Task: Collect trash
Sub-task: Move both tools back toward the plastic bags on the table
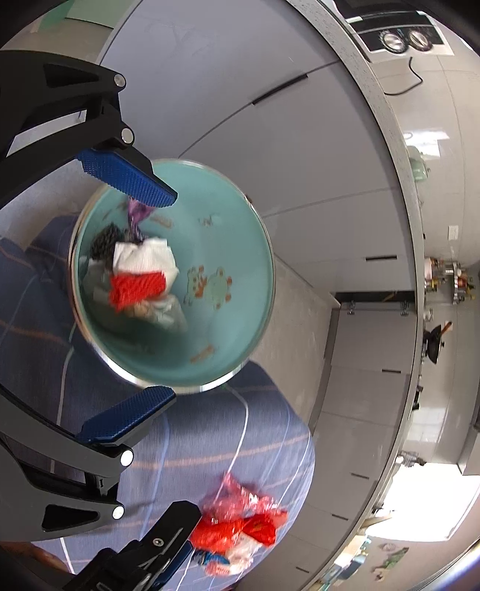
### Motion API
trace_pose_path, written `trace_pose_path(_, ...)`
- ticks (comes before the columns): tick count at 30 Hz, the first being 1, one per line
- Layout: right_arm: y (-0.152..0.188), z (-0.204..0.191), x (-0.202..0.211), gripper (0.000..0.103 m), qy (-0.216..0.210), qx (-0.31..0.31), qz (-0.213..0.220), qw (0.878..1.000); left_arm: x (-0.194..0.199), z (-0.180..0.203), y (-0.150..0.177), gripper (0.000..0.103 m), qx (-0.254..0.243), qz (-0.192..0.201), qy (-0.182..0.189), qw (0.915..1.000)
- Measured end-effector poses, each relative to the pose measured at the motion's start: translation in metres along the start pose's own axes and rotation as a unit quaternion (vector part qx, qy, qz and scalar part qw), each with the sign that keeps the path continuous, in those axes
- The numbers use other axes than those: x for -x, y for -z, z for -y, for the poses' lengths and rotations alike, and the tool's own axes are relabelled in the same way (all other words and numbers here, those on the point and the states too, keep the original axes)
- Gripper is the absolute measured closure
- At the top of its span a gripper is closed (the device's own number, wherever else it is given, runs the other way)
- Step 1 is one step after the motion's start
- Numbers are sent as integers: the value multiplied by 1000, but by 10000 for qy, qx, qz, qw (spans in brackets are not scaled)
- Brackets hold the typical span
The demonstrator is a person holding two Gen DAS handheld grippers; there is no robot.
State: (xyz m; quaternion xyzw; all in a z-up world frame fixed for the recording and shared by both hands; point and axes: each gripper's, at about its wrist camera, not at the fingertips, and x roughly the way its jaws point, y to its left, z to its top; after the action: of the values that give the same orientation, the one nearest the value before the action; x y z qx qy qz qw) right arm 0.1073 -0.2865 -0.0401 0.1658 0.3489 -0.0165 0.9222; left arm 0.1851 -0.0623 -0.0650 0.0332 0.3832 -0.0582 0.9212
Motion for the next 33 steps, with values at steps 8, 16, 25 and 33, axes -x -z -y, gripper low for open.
trace_pose_path(8, 0, 36, 19, 21, 264, -288, 82, 9992, 7, 38, 7, 7, -216, -10, 249, 9995)
trace_pose_path(16, 3, 63, 32, 22, 543, -332, 143, 9979, 16, 63, 10, 7, -416, 49, 365, 9985)
trace_pose_path(25, 9, 102, 43, 22, 827, -570, 160, 9948, 14, 90, 12, 7, -659, 16, 569, 9962)
trace_pose_path(33, 4, 136, 49, 23, 1015, -771, 217, 9916, 10, 121, 8, 10, -939, 25, 798, 9924)
